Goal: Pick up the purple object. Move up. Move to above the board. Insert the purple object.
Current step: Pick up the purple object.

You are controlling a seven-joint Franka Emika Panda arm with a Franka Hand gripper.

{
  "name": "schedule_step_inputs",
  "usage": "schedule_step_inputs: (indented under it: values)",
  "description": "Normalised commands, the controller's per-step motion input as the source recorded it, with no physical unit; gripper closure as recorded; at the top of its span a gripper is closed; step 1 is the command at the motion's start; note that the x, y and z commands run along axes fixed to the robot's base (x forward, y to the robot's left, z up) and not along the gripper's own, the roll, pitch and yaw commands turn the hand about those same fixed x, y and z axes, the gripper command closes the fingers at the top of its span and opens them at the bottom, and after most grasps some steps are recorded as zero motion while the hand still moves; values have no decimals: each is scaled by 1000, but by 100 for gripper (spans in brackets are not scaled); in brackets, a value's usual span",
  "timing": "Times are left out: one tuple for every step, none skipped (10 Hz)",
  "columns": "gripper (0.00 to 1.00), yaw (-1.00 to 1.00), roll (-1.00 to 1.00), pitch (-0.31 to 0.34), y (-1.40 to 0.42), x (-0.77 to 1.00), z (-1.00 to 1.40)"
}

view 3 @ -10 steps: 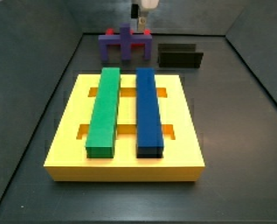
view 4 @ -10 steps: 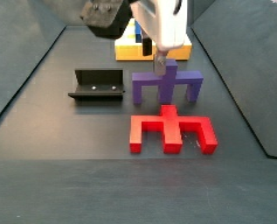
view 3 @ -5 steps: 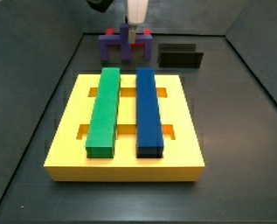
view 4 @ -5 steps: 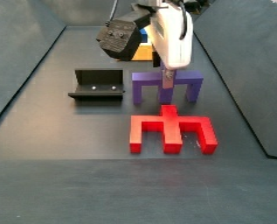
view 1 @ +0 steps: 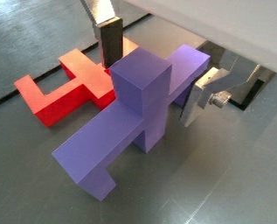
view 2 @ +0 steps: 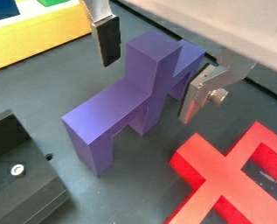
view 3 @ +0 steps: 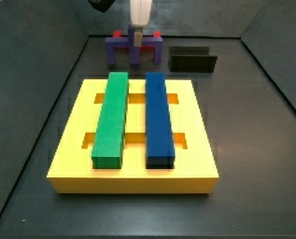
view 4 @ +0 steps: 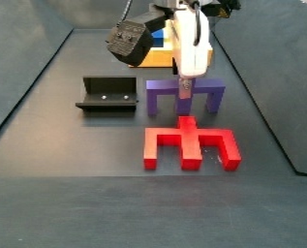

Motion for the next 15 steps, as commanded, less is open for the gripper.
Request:
schedule_step_inputs:
  values:
    - [0, 0, -17, -59, 0, -311, 100]
    - [0, 129, -23, -74, -20, -189, 97]
    - [0, 229, 0, -57, -54, -51, 94]
    - [0, 114, 0, -36, -63, 0, 123]
    - [0, 60, 0, -11, -51, 0, 49]
    - [0, 31, 0, 0, -31, 74, 74]
    - [0, 14, 0, 0, 0, 63, 74]
    - [0, 0, 3, 0, 0, 14, 57]
    - [0, 0, 0, 4, 0, 0, 0]
    - [0, 0, -4, 0, 0, 0, 0]
    - [0, 0, -7, 0, 0, 0, 0]
    - [0, 129, -41, 0, 9, 3, 69]
    - [0, 583, -4, -10, 0, 0, 197]
    - [0, 749, 0, -16, 0, 0, 254]
    - [0, 866, 0, -1, 0, 0, 240]
